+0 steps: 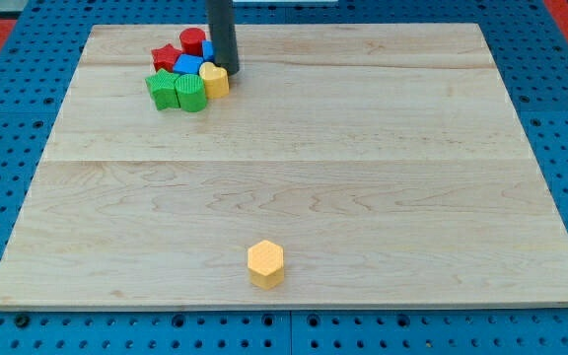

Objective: Keep your hand at the right side of the yellow hexagon

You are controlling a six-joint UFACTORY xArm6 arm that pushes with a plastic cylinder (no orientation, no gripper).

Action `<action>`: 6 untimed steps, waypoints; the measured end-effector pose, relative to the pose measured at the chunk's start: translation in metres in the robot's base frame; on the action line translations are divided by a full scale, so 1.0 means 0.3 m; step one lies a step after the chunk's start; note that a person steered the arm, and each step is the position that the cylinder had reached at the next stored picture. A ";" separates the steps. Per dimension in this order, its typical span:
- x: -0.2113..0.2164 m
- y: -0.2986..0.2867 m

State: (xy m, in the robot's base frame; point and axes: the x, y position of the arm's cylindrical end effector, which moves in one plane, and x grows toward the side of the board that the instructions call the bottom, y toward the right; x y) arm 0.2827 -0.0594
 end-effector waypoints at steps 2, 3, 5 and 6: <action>0.141 0.302; 0.146 0.388; 0.628 0.740; 0.892 0.713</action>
